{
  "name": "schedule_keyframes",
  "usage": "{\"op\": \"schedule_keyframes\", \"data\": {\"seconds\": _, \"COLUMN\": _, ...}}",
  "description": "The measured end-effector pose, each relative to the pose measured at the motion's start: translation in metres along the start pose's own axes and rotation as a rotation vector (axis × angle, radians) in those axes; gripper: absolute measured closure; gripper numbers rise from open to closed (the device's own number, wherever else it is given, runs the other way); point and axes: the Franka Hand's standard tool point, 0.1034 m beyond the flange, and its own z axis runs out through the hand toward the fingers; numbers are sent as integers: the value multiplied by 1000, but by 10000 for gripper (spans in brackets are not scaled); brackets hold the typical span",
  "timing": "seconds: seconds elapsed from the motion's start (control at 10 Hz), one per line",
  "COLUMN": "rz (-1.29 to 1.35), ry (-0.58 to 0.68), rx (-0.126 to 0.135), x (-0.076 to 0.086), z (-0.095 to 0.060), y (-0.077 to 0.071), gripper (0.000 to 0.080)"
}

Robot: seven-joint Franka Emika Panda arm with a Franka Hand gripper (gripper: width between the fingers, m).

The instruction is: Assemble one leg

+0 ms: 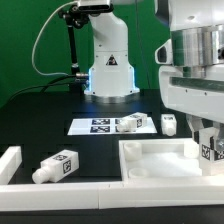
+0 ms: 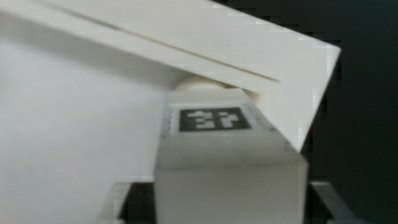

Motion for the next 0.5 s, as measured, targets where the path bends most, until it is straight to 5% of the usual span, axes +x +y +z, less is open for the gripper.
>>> {"op": "schedule_keyframes", "data": {"seconds": 0.5, "rz": 309, "ry": -16, "rx": -2, "x": -1, "z": 0, "y": 1, "gripper": 511}}
